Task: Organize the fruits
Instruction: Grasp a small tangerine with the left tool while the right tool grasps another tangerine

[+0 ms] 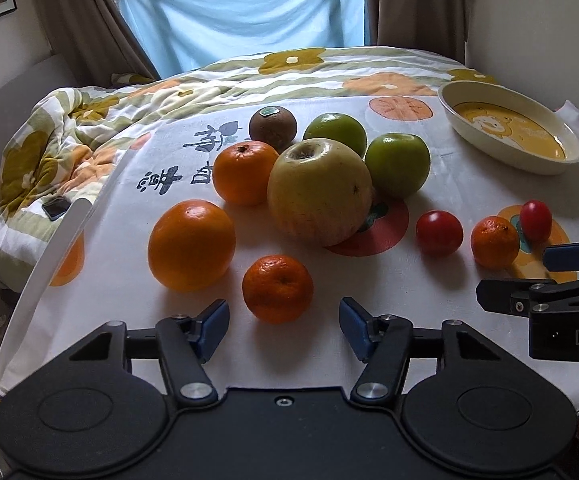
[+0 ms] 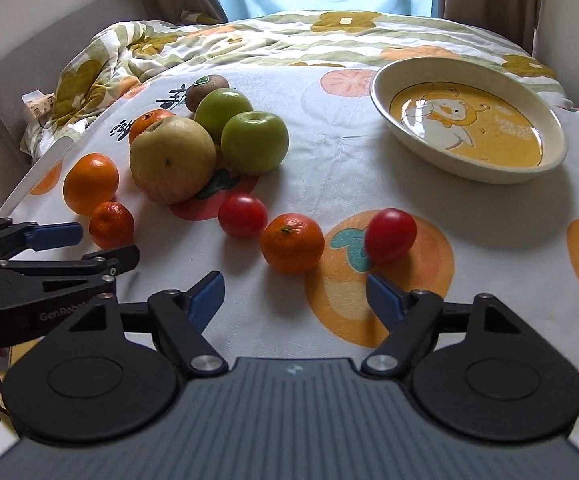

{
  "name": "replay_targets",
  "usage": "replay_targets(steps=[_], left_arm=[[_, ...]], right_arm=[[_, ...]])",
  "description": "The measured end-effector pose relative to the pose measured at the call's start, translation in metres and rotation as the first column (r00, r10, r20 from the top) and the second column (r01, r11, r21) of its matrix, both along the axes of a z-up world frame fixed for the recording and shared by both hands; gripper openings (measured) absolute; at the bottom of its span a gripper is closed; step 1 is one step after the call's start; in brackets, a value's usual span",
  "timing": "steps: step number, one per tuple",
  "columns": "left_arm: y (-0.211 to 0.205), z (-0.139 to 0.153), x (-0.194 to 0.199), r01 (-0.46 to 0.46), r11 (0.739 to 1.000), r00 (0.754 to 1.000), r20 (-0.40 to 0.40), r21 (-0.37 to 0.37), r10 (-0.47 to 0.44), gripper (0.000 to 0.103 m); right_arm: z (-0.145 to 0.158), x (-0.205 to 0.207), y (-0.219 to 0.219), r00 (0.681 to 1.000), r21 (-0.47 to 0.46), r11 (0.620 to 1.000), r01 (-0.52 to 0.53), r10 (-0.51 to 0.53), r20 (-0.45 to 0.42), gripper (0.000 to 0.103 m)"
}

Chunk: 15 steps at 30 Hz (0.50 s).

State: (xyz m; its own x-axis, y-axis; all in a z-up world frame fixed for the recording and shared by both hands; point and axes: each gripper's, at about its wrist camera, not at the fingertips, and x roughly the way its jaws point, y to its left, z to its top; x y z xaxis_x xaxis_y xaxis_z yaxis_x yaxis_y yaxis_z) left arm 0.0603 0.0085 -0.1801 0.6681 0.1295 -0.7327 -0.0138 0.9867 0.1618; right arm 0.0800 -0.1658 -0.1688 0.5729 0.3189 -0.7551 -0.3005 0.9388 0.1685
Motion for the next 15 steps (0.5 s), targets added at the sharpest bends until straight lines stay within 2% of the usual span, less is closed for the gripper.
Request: replay_targets(steps=[4,7,15], left_arm=[[0.002,-0.001,0.006,-0.004,1.000,1.000,-0.001,0.003,0.004,0.062],[0.004,-0.003,0.011,-0.008,1.000,1.000,-0.011,0.004,0.008,0.044],[0.003,-0.003,0.011,-0.006,1.000,1.000,-0.006,0.012,0.006,0.042]], right_arm=[[-0.002,0.002,0.003,1.000,0.007,1.000,0.001,-0.001,0.004,0.084],[-0.003,0.005,0.005,1.000,-0.003,1.000,-0.005,0.005,0.023,0.080],[-0.005,0.012,0.008,0.999,-0.031,0.999,-0.014,0.016,0.052,0.070]])
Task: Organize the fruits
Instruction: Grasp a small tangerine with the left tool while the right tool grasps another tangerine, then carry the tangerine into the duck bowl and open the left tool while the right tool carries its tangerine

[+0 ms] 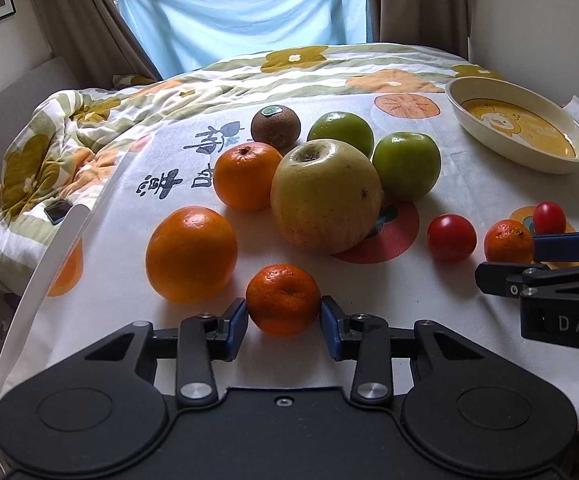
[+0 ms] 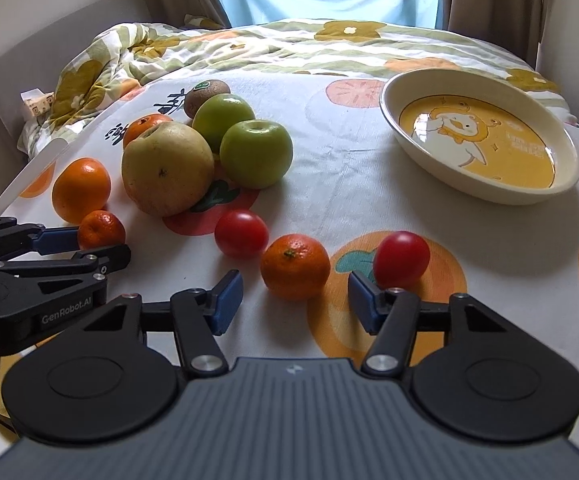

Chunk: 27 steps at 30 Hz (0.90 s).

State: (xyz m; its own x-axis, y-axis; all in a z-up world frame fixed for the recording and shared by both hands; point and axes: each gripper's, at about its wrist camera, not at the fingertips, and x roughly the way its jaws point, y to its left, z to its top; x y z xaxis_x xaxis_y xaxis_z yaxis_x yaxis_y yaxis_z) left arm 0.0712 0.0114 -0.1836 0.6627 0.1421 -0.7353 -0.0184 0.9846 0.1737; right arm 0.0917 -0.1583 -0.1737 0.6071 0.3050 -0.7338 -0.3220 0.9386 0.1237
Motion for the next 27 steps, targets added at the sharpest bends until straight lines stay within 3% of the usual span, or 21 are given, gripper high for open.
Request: replay_targets(steps=[4,6,17,27], left_arm=[[0.001,0.001,-0.001,0.001,1.000,1.000,-0.004,-0.005,-0.001,0.042],[0.001,0.001,-0.001,0.001,1.000,1.000,-0.005,-0.007,-0.001,0.042],[-0.003,0.021,-0.005,0.007,0.999,1.000,-0.003,-0.041,-0.007,0.042],[-0.013,0.076,0.000,0.061,0.996,0.997,0.060,-0.069,-0.057,0.042]], right_arm=[[-0.001,0.002,0.001,1.000,-0.009,1.000,-0.008,0.008,0.010,0.063],[0.000,0.002,0.002,1.000,-0.012,1.000,-0.019,0.019,0.016,0.052],[0.013,0.002,-0.001,1.000,-0.009,1.000,-0.014,0.014,-0.002,0.052],[0.065,0.004,-0.017,0.997,0.006,0.997,0.076,-0.076,0.027,0.052]])
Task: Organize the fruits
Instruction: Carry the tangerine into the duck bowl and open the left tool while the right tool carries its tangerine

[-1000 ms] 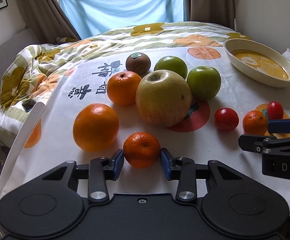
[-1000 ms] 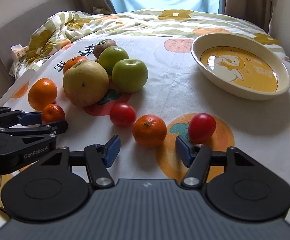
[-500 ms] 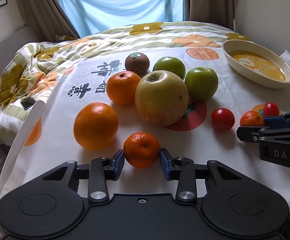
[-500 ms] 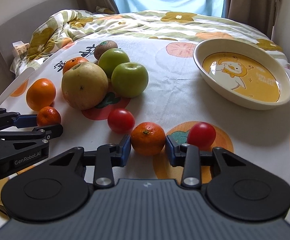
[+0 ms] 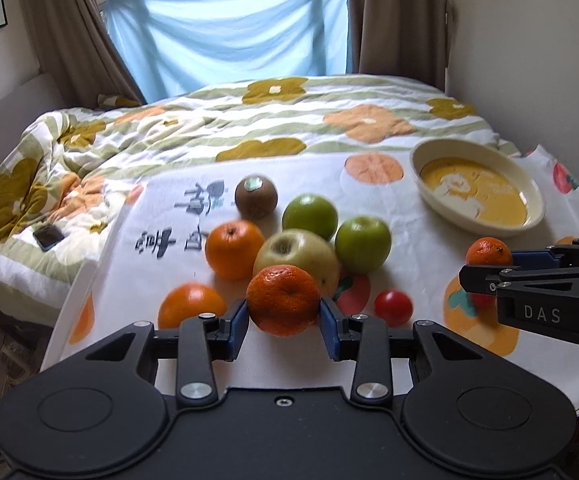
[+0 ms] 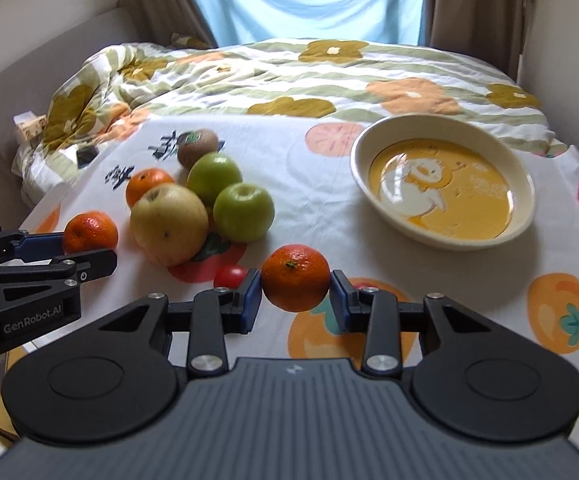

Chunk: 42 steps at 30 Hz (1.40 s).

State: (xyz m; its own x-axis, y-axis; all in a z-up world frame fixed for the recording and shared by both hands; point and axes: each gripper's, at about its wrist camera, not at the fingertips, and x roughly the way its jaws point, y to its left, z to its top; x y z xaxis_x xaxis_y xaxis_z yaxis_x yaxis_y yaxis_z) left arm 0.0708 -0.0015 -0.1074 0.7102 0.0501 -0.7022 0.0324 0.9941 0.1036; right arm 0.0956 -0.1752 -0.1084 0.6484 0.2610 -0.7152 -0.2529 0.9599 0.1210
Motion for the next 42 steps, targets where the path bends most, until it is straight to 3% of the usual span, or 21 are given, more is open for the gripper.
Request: replay_targets(steps=[8,16,29,42], left_arm=[[-0.013,0.041,0.025,0.119,0.993,0.991,0.055,-0.005,-0.118,0.042],[-0.047,0.054,0.077,0.264,0.964,0.962,0.083,-0.022,-0.261,0.042],[-0.125,0.026,0.169,0.351,0.936,0.937,-0.001,-0.006,-0.351,0.042],[-0.189,-0.034,0.233,0.382,0.924,0.919,-0.116,0.027,-0.377,0.042]], right_arm=[[0.042,0.013,-0.020,0.994,-0.001,0.994,0.106,-0.106,0.027,0.052],[0.050,0.039,-0.062,0.973,0.024,0.974,0.226,-0.227,0.039,0.052],[0.032,0.109,-0.131,0.972,-0.003,0.972,0.234,-0.234,0.022,0.052],[-0.009,0.156,-0.178,0.974,0.002,0.976,0.219,-0.218,-0.066,0.052]])
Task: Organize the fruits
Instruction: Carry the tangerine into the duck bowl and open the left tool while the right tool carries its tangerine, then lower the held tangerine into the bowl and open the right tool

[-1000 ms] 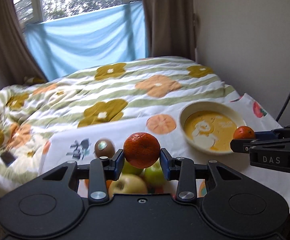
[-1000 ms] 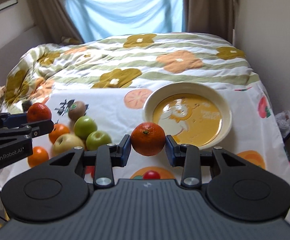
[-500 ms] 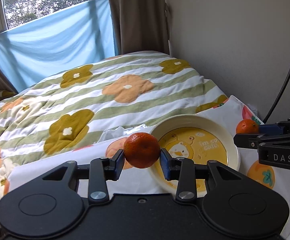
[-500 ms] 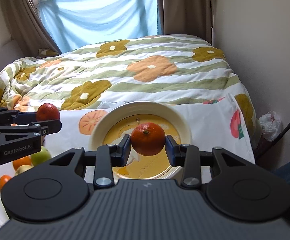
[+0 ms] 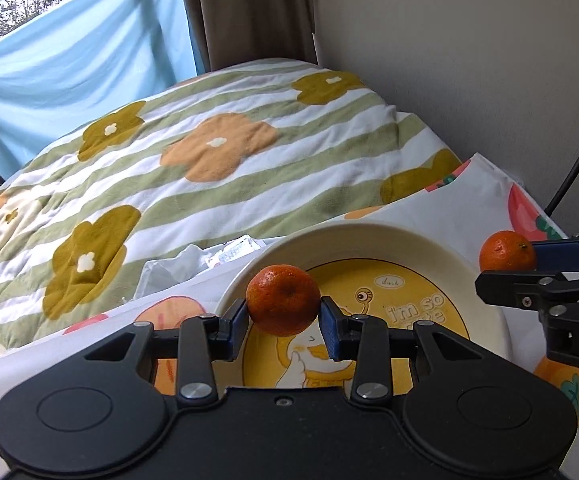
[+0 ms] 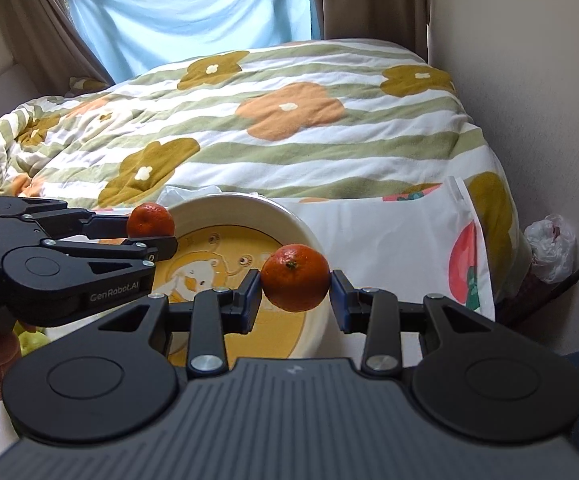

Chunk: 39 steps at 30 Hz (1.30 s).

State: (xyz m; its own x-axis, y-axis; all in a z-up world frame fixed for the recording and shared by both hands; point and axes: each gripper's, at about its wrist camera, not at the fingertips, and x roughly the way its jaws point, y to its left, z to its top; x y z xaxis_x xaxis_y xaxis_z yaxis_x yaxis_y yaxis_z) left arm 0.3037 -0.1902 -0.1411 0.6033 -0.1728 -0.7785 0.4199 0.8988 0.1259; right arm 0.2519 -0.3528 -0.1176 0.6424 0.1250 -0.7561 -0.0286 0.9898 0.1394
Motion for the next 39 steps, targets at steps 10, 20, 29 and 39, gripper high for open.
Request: replay_targets(steps=[10,20,29,39], left_arm=[[-0.004,-0.001,0.006,0.001,1.000,0.999,0.033,0.010,-0.001,0.087],[0.024,0.018,-0.010,-0.059,0.998,0.998,0.024,-0.026,0.060,0.089],[0.050,0.025,-0.037,-0.142,0.989,0.990,0.012,-0.038,0.143,0.092],[0.067,0.028,-0.050,-0.227,0.974,0.974,0.010,-0.027,0.227,0.093]], right_arm=[[-0.005,0.006,-0.020,1.000,-0.002,1.000,0.008,-0.008,-0.014,0.052],[-0.002,0.016,-0.010,0.999,0.001,0.999,-0.041,0.041,-0.003,0.052],[-0.014,0.048,0.023,0.985,-0.011,0.985,-0.175,0.175,0.009,0.052],[-0.033,0.065,0.048,0.957,-0.037,0.957,-0.288,0.289,0.023,0.055]])
